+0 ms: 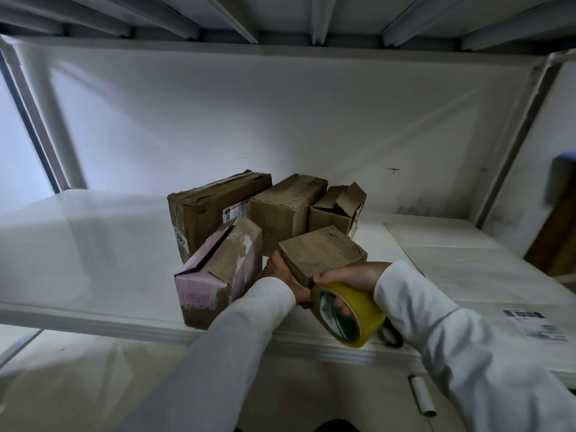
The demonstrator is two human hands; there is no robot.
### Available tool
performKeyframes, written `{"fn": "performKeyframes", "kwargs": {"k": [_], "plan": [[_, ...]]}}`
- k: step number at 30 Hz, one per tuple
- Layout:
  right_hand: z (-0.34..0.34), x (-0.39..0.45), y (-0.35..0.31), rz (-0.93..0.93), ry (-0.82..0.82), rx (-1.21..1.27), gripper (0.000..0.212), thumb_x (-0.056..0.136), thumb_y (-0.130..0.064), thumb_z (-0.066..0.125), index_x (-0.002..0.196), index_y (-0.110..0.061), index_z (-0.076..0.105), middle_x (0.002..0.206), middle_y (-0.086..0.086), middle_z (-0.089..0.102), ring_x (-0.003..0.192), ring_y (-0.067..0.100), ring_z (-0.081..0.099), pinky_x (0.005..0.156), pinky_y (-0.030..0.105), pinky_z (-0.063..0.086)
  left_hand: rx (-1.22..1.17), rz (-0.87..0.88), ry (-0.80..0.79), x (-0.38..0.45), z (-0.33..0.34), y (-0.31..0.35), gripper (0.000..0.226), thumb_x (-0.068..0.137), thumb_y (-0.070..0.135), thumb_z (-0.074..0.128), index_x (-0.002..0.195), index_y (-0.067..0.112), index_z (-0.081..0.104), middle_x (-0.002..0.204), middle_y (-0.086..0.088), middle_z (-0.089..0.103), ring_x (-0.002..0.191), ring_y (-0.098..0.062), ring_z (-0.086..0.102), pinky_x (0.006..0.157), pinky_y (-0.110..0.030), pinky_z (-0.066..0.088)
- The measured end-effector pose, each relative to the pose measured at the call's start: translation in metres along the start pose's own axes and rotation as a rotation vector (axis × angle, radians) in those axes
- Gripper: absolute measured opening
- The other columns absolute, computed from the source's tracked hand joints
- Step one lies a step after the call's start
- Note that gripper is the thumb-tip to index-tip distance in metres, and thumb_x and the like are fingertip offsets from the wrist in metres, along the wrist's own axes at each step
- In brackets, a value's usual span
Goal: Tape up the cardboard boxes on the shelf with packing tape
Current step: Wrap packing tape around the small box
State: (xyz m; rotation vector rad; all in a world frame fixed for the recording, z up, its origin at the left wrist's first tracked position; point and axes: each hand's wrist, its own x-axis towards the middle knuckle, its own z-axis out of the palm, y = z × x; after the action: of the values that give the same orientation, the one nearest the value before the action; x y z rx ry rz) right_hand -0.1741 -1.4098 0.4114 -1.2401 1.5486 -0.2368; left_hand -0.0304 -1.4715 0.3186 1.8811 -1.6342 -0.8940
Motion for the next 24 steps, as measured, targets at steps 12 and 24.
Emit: {"fn": "performKeyframes", "kwargs": {"k": [12, 24], "plan": [[-0.034, 0.003, -0.057, -0.457, 0.127, 0.221, 0.034, 0.085, -0.042, 0.063, 0.086, -0.009, 0.064, 0.053, 0.000, 0.062, 0.044, 0.008, 0.058, 0.045, 0.017, 0.048, 0.120, 0.051, -0.101, -0.009, -0.007, 0.043, 0.051, 0.105, 0.028, 0.024, 0.146, -0.002, 0.024, 0.153, -0.020, 0.026, 0.140, -0.031, 0.028, 0.109, -0.030, 0.026], [-0.026, 0.031, -0.061, -0.429, 0.207, 0.270, 0.044, 0.077, -0.055, 0.066, 0.085, -0.011, 0.065, 0.057, 0.001, 0.066, 0.052, 0.014, 0.062, 0.065, 0.028, 0.052, 0.011, 0.330, -0.052, 0.013, -0.011, 0.011, 0.147, 0.053, 0.044, 0.089, 0.147, 0.021, -0.022, 0.159, -0.004, 0.002, 0.146, -0.024, 0.007, 0.118, -0.046, 0.019]]}}
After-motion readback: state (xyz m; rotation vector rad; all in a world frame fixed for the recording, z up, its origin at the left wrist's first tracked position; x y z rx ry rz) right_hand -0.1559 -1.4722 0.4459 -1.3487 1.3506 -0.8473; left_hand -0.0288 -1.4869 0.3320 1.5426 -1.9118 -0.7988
